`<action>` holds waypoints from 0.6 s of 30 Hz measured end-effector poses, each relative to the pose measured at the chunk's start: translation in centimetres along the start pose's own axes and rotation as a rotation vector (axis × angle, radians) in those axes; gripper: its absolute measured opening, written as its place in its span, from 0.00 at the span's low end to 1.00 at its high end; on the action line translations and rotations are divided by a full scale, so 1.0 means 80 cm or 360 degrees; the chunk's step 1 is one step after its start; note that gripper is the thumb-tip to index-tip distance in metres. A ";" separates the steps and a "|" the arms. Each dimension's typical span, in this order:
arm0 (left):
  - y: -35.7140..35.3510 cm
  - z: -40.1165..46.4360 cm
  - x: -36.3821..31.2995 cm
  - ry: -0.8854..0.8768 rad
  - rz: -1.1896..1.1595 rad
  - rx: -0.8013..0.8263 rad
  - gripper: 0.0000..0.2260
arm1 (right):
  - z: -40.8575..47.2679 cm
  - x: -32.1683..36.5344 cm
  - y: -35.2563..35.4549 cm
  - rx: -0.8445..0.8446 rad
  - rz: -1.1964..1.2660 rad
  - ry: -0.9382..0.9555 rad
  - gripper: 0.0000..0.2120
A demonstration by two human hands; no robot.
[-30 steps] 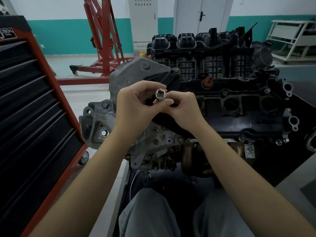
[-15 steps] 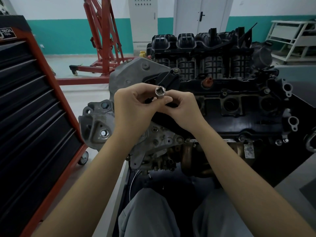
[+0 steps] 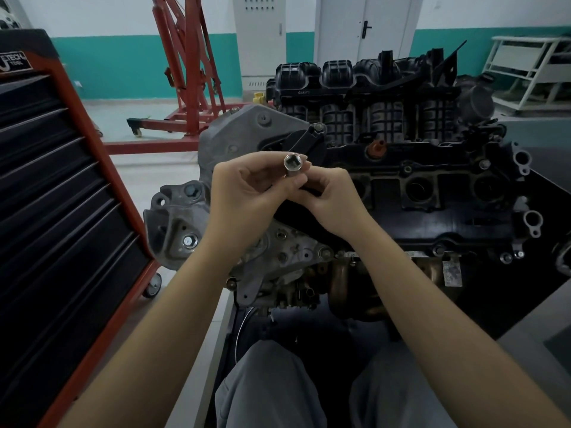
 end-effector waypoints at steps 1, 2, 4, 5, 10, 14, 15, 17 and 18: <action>-0.002 0.000 0.000 0.0003 0.0002 0.0033 0.13 | 0.000 -0.001 0.001 -0.0020 0.0012 -0.0008 0.09; -0.003 -0.001 -0.001 -0.0004 0.0034 0.0047 0.14 | 0.000 -0.002 0.003 -0.0041 0.0013 -0.0013 0.08; -0.002 -0.001 -0.003 -0.0036 0.0157 -0.0012 0.14 | 0.000 -0.002 0.004 -0.0069 -0.0012 -0.0022 0.06; 0.000 -0.001 -0.004 -0.0052 0.0212 -0.0069 0.13 | 0.000 -0.003 0.005 -0.0080 -0.0017 -0.0026 0.05; 0.006 0.000 -0.006 -0.0083 0.0241 -0.0185 0.11 | 0.000 0.000 0.000 -0.0006 -0.0042 0.0002 0.08; 0.000 0.001 0.000 -0.0009 0.0084 0.0006 0.12 | 0.000 -0.003 -0.002 0.0018 0.0002 0.0003 0.07; -0.002 0.001 0.001 -0.0001 0.0093 0.0031 0.13 | -0.001 -0.003 -0.001 -0.0002 0.0006 -0.0007 0.07; -0.002 0.001 -0.001 -0.0022 0.0179 -0.0013 0.12 | -0.001 -0.005 0.001 -0.0027 -0.0001 -0.0031 0.07; -0.001 0.001 -0.002 -0.0037 0.0210 -0.0060 0.12 | -0.001 -0.005 0.001 -0.0034 0.0011 -0.0032 0.06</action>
Point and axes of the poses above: each hand's wrist, its own z-axis towards the middle knuckle, its own y-axis out of the back of the hand, x = y × z, the point moved 8 cm from there along z, towards the middle knuckle, and after that the axes turned 12 degrees about y, right-handed, at the moved point
